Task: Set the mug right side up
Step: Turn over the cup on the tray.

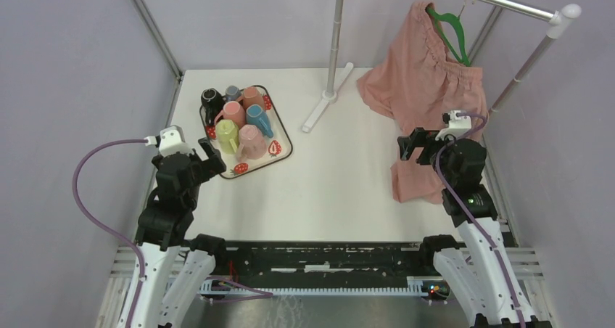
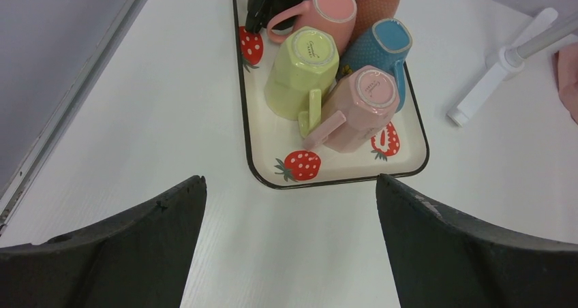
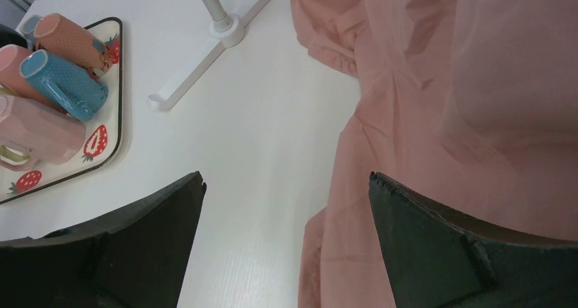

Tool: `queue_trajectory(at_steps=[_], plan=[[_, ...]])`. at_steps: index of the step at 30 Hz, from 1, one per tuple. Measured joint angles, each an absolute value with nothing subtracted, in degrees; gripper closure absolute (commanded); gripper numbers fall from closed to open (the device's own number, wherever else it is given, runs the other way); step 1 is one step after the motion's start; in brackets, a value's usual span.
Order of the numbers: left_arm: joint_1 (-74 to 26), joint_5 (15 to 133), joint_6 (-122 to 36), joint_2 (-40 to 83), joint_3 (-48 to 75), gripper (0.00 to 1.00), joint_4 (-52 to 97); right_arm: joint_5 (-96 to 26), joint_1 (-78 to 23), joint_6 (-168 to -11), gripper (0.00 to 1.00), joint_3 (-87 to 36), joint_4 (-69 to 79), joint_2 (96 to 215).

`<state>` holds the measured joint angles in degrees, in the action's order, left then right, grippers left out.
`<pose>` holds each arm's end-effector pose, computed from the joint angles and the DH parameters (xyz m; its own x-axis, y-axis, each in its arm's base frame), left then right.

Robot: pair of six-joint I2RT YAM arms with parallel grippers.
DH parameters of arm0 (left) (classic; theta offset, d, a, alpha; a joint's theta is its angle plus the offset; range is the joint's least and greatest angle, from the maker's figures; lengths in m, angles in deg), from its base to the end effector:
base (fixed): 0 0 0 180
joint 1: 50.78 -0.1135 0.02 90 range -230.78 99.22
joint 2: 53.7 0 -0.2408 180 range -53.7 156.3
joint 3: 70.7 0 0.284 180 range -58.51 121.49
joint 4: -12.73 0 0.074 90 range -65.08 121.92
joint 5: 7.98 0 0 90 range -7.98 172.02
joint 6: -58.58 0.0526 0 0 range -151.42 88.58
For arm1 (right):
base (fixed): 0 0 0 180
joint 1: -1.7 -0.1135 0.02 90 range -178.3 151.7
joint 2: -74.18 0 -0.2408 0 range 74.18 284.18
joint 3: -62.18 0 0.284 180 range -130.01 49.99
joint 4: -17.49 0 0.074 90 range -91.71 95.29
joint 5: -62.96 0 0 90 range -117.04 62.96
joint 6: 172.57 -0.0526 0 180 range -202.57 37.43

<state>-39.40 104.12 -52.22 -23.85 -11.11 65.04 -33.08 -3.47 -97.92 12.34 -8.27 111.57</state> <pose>0.1716 -0.0144 0.3271 -0.2957 -0.2761 -0.9145 -0.2811 0.9401 -0.1929 0.2275 0.0261 0.2919 -0.2718 0.2397 -0.9320 -0.1241 0.9517 0.2810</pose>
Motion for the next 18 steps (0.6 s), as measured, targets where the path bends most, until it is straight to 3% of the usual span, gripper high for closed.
queue_trajectory(at_steps=[10, 18], plan=[[-39.4, 104.6, -52.9, -22.2, -11.1, 0.0, 65.1, -35.5, -5.5, -99.1, 0.03, 8.4, -9.6, 117.4], [-39.4, 104.7, -53.1, -22.7, -11.1, 0.0, 65.0, -27.0, -26.9, -100.6, 0.04, 2.3, -8.3, 129.9]])
